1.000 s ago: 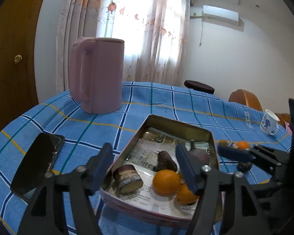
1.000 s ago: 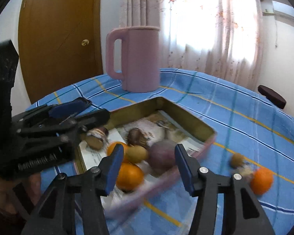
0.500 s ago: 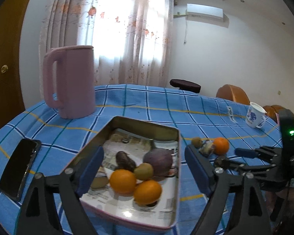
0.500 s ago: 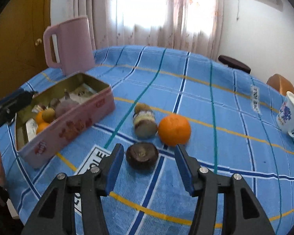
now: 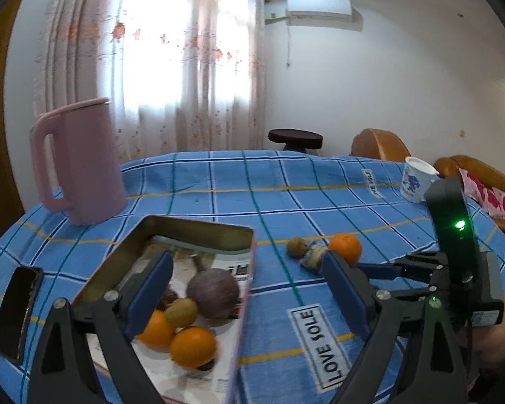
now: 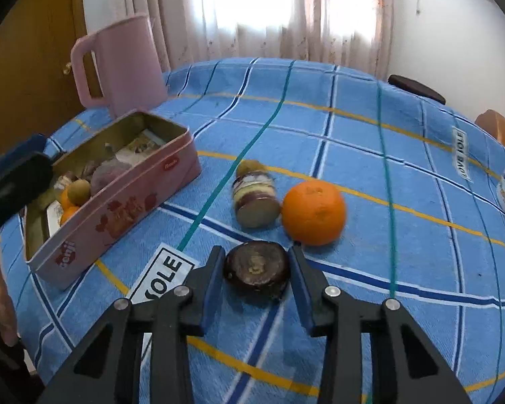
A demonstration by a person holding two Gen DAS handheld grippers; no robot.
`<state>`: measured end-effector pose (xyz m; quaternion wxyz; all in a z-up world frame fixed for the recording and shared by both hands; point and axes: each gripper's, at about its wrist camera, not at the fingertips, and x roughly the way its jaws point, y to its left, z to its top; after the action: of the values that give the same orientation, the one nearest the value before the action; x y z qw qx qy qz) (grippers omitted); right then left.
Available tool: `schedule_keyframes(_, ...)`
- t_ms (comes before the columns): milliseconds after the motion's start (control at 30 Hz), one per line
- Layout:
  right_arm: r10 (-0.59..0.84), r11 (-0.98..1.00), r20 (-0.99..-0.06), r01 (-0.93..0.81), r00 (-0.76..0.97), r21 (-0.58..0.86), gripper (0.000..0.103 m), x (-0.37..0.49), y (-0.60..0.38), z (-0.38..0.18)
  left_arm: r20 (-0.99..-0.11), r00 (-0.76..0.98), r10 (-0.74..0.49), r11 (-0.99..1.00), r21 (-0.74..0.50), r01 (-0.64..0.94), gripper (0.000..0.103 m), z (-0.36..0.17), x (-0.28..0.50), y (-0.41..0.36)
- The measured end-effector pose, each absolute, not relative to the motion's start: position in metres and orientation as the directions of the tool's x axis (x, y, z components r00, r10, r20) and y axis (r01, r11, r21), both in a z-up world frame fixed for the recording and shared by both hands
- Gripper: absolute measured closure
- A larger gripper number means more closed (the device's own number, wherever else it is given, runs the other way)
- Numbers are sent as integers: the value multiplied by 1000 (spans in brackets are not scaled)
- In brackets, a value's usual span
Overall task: Organize fruits
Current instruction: 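Grasp the dark brown round fruit on the cloth with the right tool, then grasp the wrapped brown jar beside the orange with the left tool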
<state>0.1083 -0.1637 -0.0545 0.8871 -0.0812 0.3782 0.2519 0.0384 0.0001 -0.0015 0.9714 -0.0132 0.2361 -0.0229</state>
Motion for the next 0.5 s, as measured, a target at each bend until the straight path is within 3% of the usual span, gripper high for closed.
schedule_keyframes(333,279,933,-646,-361,710,6,63,117,-220,-42,-540,837,-92,992,19,121,13,-15,82,-53)
schedule_keyframes(500,280,941,-628,-339,726,28,63,118,-238,-40,-618,778,-115,989,2,147,30,-30,113,-67)
